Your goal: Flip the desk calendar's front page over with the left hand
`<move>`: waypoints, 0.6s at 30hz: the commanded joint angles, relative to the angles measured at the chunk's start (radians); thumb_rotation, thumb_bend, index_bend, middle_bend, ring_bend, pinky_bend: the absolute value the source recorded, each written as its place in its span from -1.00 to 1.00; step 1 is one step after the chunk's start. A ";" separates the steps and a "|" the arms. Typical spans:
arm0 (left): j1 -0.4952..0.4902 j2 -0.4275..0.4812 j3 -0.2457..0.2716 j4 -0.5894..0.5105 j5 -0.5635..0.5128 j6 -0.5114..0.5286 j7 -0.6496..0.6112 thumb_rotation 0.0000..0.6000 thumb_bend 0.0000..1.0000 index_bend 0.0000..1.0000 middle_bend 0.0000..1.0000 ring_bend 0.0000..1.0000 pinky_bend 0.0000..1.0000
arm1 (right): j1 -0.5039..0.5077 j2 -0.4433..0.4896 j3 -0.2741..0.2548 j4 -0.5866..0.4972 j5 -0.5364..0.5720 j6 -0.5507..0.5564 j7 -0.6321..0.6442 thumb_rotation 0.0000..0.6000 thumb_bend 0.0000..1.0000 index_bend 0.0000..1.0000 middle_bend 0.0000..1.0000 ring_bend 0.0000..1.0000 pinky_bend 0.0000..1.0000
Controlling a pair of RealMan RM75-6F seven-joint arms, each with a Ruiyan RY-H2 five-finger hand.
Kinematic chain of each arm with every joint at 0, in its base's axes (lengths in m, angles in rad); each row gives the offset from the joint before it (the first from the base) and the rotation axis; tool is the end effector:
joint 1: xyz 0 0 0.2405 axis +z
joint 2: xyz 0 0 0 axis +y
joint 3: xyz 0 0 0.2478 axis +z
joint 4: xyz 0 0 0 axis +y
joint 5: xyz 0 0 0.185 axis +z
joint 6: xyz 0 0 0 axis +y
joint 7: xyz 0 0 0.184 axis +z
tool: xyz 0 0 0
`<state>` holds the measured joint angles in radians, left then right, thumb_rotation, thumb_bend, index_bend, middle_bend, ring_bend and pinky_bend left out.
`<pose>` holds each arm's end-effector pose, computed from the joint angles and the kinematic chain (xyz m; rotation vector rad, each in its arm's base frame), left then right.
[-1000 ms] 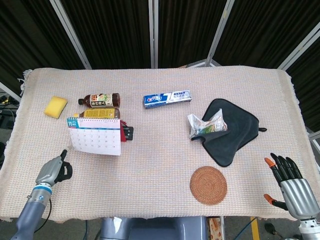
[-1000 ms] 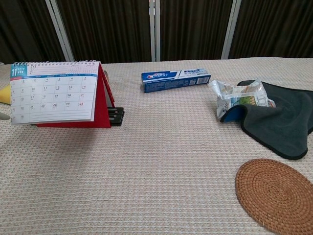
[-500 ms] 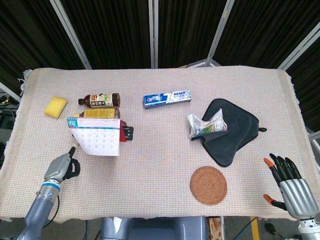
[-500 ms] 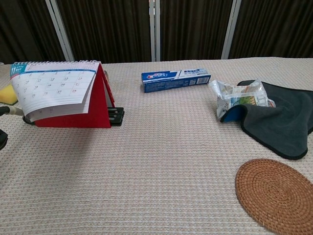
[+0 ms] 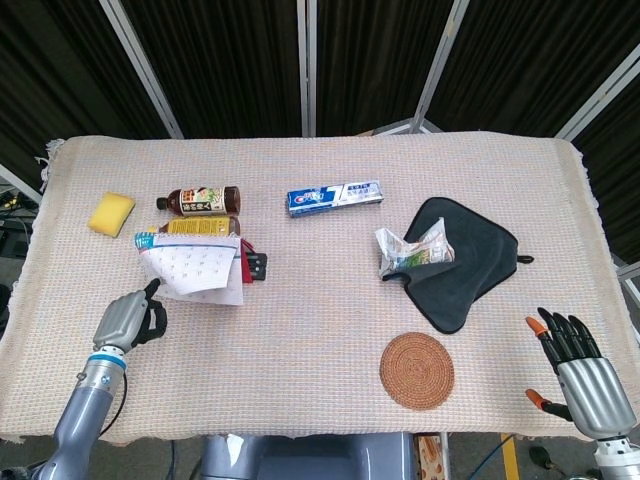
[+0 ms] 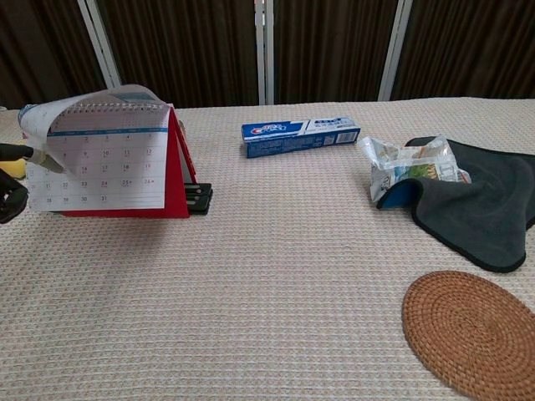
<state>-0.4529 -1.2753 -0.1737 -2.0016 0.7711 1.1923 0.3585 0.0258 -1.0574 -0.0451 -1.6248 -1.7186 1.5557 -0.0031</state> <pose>-0.2126 0.2880 0.0692 -1.3684 -1.4679 -0.8128 -0.2742 -0.1805 0.1749 1.5656 -0.8417 0.9220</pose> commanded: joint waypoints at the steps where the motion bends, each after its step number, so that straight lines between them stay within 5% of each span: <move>1: -0.015 0.006 -0.015 -0.003 0.020 0.027 0.024 1.00 0.44 -1.00 0.42 0.49 0.25 | 0.001 -0.001 -0.001 0.001 0.001 -0.003 -0.002 1.00 -0.93 -1.00 -1.00 -1.00 -1.00; 14: -0.023 0.031 -0.042 -0.027 0.125 0.158 0.089 1.00 0.44 -1.00 0.25 0.36 0.15 | 0.000 -0.004 -0.001 0.002 0.000 -0.002 -0.008 1.00 -0.93 -1.00 -1.00 -1.00 -1.00; 18: -0.019 0.030 -0.045 -0.002 0.158 0.180 0.084 1.00 0.44 -1.00 0.06 0.18 0.08 | 0.000 -0.005 -0.002 0.001 0.000 -0.001 -0.012 1.00 -0.93 -1.00 -1.00 -1.00 -1.00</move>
<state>-0.4732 -1.2451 -0.2166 -2.0134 0.9218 1.3660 0.4432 0.0254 -1.0623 -0.0467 -1.6238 -1.7187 1.5543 -0.0147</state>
